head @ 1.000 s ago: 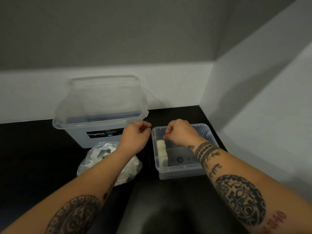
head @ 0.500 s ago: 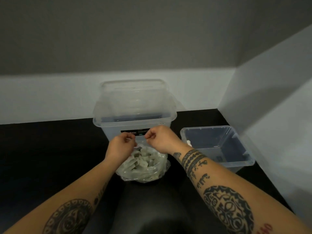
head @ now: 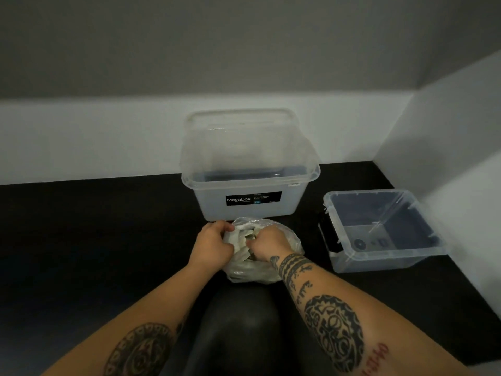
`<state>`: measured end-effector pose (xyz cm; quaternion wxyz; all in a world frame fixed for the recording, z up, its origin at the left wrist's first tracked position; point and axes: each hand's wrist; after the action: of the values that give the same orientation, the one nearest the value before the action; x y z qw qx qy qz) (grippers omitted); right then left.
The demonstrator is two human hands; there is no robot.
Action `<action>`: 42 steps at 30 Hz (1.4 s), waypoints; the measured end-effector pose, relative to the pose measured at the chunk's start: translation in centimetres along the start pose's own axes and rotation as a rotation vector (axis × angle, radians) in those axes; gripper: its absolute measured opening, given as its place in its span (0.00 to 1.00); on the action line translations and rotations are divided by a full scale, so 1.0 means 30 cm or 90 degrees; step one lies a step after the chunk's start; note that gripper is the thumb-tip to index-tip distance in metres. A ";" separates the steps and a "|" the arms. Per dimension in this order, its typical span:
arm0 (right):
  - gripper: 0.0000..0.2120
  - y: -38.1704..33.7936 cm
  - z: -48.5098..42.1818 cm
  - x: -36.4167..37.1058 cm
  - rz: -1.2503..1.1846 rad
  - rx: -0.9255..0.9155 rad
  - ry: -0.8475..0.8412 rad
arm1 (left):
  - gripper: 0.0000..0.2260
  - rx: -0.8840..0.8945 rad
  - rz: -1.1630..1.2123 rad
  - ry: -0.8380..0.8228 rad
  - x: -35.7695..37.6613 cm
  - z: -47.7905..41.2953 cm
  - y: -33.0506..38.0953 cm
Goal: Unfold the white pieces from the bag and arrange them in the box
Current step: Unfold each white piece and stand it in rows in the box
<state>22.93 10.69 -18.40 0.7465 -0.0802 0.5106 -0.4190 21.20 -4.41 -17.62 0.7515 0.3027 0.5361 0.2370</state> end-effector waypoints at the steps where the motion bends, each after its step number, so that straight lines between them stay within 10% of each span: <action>1: 0.14 -0.006 -0.011 0.014 0.014 0.009 0.007 | 0.21 -0.002 0.010 -0.005 -0.002 -0.003 -0.003; 12: 0.02 -0.086 0.105 -0.205 -0.070 -0.163 -0.007 | 0.06 0.108 0.242 0.108 -0.053 -0.001 0.069; 22: 0.05 -0.141 0.154 -0.310 -0.370 -0.113 -0.051 | 0.32 0.142 0.487 -0.274 -0.022 0.019 0.209; 27: 0.12 -0.105 0.137 -0.291 -0.500 -0.093 -0.142 | 0.11 0.002 0.537 -0.193 -0.048 0.002 0.196; 34: 0.04 0.004 0.063 -0.145 -0.002 -0.102 -0.001 | 0.08 -0.099 0.581 -0.090 -0.039 -0.031 0.110; 42: 0.18 0.020 0.043 -0.013 0.360 -0.213 -0.029 | 0.09 -0.135 0.618 -0.042 -0.028 -0.034 0.098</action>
<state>24.30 10.94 -17.87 0.8210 -0.0662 0.5577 -0.1033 19.87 -2.71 -15.23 0.5979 0.4466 0.2821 0.6029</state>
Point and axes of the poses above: each hand's wrist, its own z-axis away from the middle knuckle, its own x-axis out of the palm, y = z × x, and after that the axes turned 3 degrees about -y, right-handed
